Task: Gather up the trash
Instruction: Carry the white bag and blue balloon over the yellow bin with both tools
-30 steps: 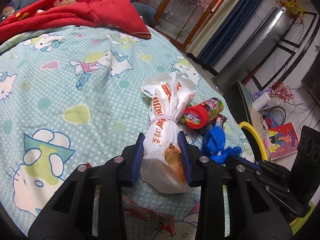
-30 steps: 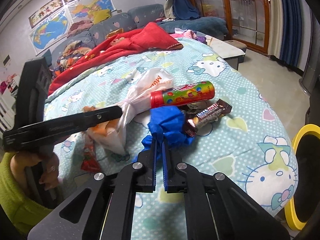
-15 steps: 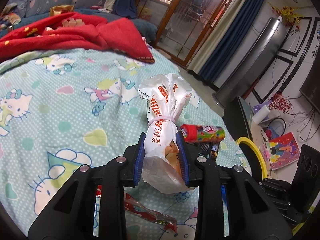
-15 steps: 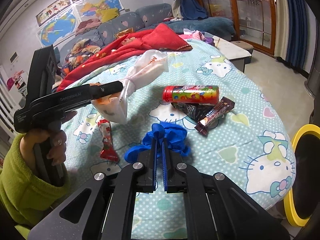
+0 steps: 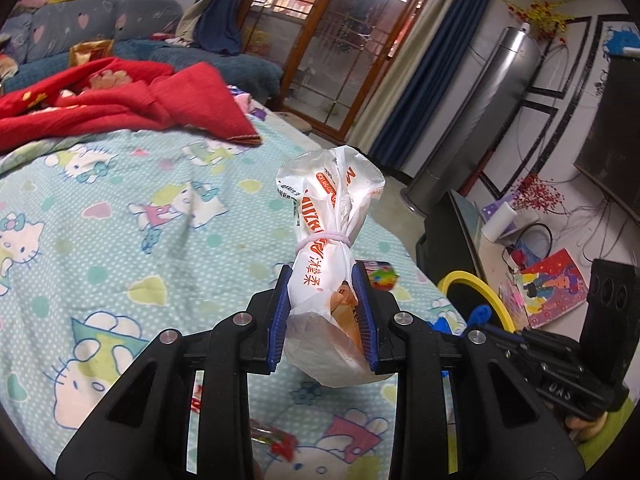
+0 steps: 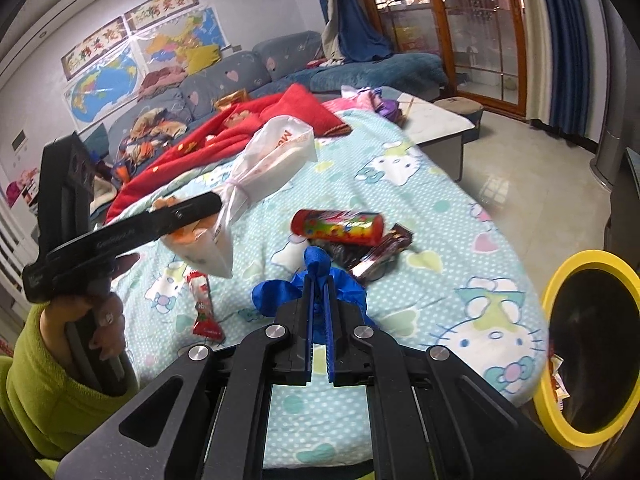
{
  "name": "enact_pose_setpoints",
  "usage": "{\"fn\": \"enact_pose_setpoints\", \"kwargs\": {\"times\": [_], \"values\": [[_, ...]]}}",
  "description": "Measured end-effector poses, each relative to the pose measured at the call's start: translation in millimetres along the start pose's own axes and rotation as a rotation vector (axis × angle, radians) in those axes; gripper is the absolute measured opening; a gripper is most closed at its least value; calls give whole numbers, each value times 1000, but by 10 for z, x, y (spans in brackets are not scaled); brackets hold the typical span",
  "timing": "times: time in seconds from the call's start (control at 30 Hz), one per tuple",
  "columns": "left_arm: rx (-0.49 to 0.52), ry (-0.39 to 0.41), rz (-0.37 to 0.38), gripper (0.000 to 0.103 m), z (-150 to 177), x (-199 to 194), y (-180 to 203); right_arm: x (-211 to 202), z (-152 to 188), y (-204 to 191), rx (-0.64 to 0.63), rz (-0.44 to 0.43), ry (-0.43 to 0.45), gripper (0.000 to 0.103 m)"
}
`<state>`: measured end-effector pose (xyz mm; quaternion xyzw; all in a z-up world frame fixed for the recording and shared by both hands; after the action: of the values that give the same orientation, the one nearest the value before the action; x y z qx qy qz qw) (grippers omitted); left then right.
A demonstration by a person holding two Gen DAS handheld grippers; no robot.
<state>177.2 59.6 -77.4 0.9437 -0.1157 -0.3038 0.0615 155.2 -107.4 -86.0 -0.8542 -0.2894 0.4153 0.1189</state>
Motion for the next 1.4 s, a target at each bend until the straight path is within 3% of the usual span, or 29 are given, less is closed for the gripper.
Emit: {"fn": "enact_pose_setpoints", "kwargs": {"times": [0.8,1.4], "values": [[128,8,99,23,-67,157,821,-492,-443,759,165,96,165,5],[249,-38,191,23,21,450,1474,-887,-612,1518,331,184,286,5]]}}
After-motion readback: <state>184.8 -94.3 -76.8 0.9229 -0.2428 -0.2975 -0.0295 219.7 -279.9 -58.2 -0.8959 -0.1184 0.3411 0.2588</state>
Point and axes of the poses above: each gripper's, at about its wrist camera, not at the fingertips, and x roughly the way its jaws point, y to its right, z to its underside, the point moved 8 cm from there along x, roughly the way its jaws point, and after that the axes turned 15 degrees about x, right-handed, at the moved point
